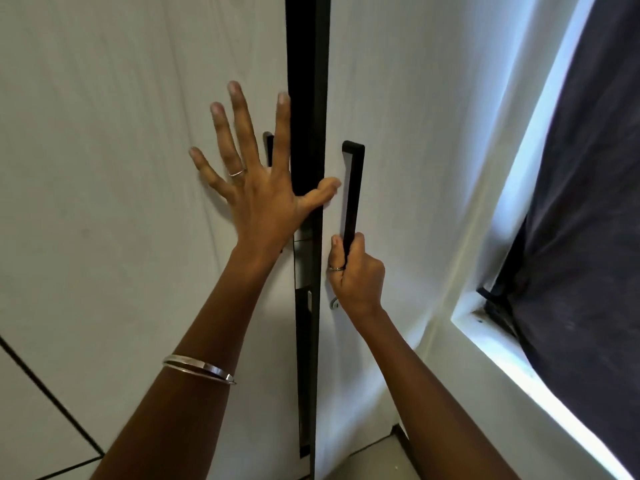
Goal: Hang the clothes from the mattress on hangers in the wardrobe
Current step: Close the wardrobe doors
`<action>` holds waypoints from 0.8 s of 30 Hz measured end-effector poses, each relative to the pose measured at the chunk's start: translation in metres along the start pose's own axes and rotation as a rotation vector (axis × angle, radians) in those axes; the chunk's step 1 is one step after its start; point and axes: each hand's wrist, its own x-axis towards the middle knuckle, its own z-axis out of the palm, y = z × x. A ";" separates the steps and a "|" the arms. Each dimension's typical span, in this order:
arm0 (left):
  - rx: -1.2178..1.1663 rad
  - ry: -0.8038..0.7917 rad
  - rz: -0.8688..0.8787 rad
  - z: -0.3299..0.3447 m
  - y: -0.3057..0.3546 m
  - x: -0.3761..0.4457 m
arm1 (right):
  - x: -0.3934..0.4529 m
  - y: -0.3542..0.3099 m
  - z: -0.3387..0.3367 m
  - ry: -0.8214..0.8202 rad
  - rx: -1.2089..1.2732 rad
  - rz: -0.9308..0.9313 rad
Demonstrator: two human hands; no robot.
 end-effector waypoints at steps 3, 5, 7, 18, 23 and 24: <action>0.022 -0.029 -0.088 0.007 -0.009 0.008 | 0.009 -0.002 0.027 0.017 -0.053 -0.004; 0.041 -0.035 -0.126 0.012 -0.013 0.013 | 0.014 -0.003 0.040 0.032 -0.095 0.003; 0.065 -0.023 -0.138 0.019 -0.012 0.017 | 0.019 -0.004 0.054 0.048 -0.137 0.011; 0.126 0.023 -0.125 0.043 -0.001 0.018 | 0.023 -0.004 0.084 0.050 -0.154 0.048; 0.133 0.027 -0.130 0.044 -0.003 0.018 | 0.020 -0.010 0.074 -0.088 -0.101 0.124; 0.135 0.025 -0.131 0.044 -0.004 0.018 | 0.020 -0.013 0.070 -0.135 -0.096 0.131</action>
